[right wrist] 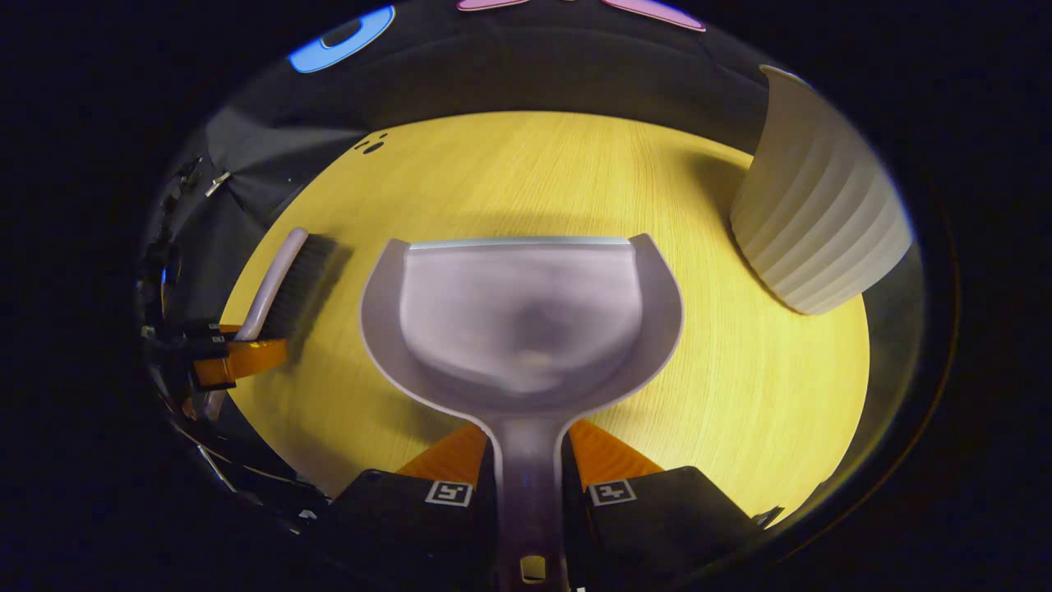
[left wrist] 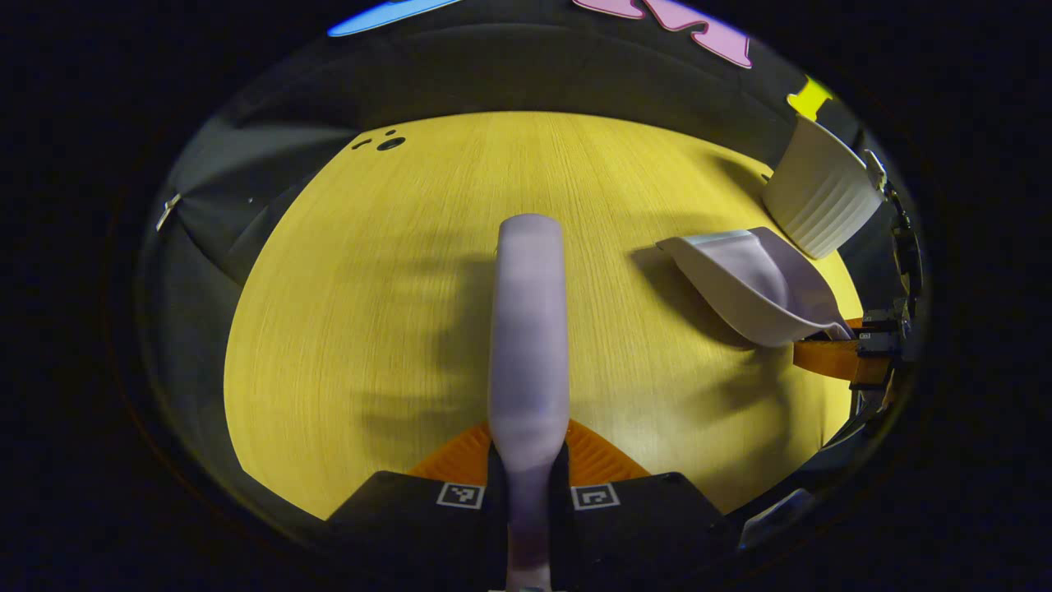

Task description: Pick up the small broom and dustpan from the desktop, sweep the trash into the dustpan with the broom, and then empty the trash into the garbage bin.

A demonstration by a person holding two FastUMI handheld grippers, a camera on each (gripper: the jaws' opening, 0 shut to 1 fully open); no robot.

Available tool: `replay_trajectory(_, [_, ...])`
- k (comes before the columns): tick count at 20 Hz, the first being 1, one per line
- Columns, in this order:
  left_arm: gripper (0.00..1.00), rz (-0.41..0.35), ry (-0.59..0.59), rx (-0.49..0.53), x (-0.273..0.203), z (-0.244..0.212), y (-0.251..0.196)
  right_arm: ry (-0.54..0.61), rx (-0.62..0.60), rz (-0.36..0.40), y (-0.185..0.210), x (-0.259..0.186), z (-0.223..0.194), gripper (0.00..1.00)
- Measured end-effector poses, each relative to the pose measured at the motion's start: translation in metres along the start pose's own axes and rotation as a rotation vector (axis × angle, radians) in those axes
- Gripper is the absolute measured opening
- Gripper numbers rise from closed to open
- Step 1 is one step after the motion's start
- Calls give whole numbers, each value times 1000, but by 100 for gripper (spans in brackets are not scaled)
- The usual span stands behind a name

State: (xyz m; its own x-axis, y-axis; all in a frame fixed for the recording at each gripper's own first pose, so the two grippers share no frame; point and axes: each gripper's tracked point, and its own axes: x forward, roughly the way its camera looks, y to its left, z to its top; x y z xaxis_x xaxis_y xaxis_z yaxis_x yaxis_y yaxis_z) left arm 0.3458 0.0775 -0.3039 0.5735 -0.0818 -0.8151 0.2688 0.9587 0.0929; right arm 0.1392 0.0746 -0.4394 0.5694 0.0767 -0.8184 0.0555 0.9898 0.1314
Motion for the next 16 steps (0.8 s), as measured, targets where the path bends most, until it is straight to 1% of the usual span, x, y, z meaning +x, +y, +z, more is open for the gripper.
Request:
replay_trajectory(1, [24,7,18,14,7,0,1,-9,-19,-15,-3,2,2,41])
replay_trajectory(2, [24,10,35,28,11,0,1,-11,-32,-28,-3,6,0,41])
replay_trajectory(3, [24,11,53,37,15,-1,0,-4,-33,-26,1,7,-1,32])
replay_trajectory(4, [25,14,63,48,17,-2,0,-1,-25,-24,6,5,-1,37])
replay_trajectory(5, [25,22,61,58,20,0,2,1,-17,-23,7,5,-3,33])
replay_trajectory(7, [27,30,69,70,21,-3,2,13,-9,-17,9,8,-9,33])
replay_trajectory(8, [29,39,65,71,20,-3,3,27,-5,-12,11,11,-14,38])
replay_trajectory(9, [29,37,63,70,21,-3,3,32,10,-11,11,11,-16,39])
replay_trajectory(10, [34,30,59,62,21,-3,2,26,28,-19,10,11,-16,40])
replay_trajectory(11, [42,22,53,48,20,-4,1,20,51,-11,12,11,-16,42])
replay_trajectory(12, [60,20,41,31,17,-3,1,16,67,-8,13,6,-16,57])
replay_trajectory(14, [96,21,-8,10,2,0,1,-28,96,-21,9,-4,-8,86])
replay_trajectory(15, [97,27,-38,5,-8,2,1,-53,106,-32,7,-14,-4,100])
replay_trajectory(16, [95,29,-76,1,-22,3,1,-76,108,-49,3,-25,-1,99])
